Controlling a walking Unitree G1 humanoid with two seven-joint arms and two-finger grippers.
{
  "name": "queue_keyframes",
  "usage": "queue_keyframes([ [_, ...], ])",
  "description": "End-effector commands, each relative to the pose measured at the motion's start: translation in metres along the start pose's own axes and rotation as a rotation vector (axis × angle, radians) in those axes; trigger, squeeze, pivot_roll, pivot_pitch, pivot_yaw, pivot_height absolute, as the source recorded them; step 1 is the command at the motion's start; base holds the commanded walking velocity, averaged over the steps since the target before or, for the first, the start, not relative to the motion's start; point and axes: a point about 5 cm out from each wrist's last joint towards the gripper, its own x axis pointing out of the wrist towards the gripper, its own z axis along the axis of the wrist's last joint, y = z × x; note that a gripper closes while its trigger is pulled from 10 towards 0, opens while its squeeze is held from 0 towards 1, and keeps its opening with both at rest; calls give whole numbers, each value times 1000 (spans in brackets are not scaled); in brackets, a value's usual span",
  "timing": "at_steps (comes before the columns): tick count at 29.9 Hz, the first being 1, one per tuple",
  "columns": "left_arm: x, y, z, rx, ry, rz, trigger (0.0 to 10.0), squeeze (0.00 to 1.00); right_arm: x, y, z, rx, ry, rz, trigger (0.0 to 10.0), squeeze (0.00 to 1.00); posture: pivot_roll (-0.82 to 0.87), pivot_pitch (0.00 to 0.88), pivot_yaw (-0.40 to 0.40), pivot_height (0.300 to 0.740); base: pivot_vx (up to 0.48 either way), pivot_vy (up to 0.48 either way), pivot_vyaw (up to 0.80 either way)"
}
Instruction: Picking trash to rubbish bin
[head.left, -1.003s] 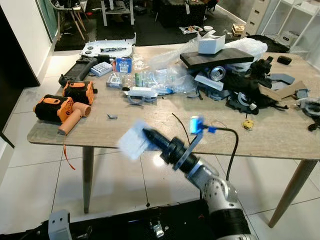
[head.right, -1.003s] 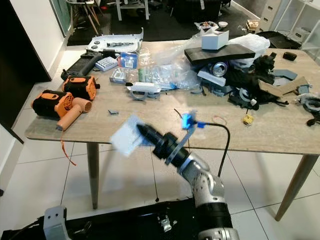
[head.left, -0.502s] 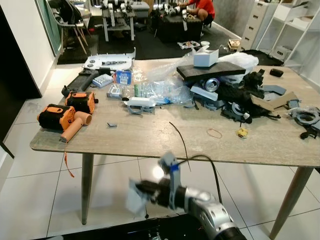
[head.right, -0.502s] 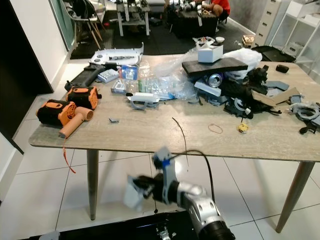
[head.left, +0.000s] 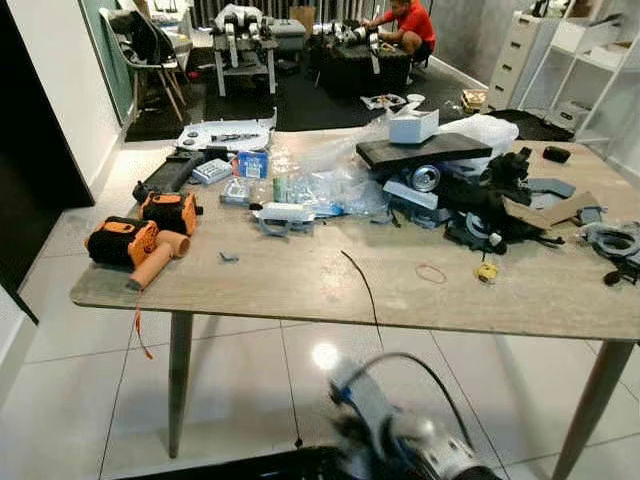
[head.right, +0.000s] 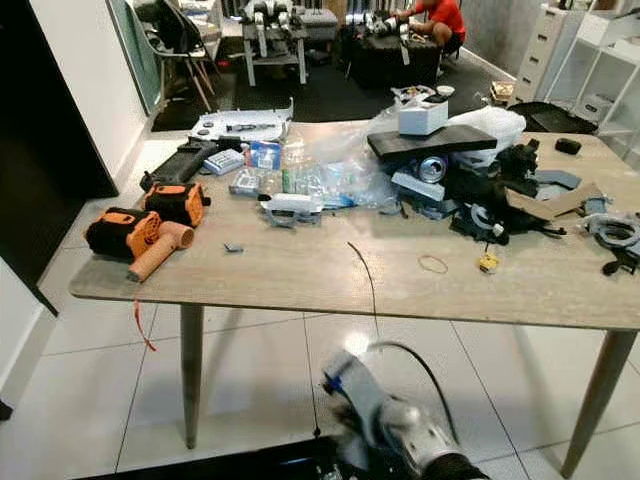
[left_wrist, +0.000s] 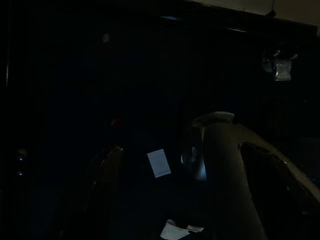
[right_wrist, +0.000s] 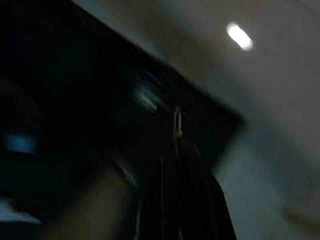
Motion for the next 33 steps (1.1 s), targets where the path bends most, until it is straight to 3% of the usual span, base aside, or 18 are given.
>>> queue_keyframes([
  [1,-2,1,-13,-4,46,15,10000,0,-3,-3,-28,61,84,-80,10000,0,-56,123,24,740,0,0,0],
  [8,-2,3,-12,0,48,29,10000,0,-11,-4,-66,89,205,-162,10000,0,-55,125,21,740,0,0,0],
  [9,-2,3,-12,3,51,32,10000,0,-17,5,-95,157,292,-179,10000,0,-57,126,18,740,0,0,0],
  [10,-2,3,-12,4,52,33,10000,0,-20,10,-107,178,329,-183,10000,0,-56,125,18,740,0,0,0],
  [11,-2,3,-12,4,52,33,10000,0,-20,10,-107,178,329,-183,10000,0,-56,125,18,740,0,0,0],
  [17,-2,2,-14,10,62,33,10000,0,-36,44,-159,303,496,-170,10000,0,-54,130,15,740,-261,0,0],
  [27,-4,0,-23,14,86,29,10000,0,-52,69,-191,253,621,-121,10000,0,-55,139,7,740,-283,0,0],
  [33,-5,1,-26,22,95,27,10000,0,-55,71,-196,245,632,-121,10000,0,-58,144,8,740,-297,0,0],
])
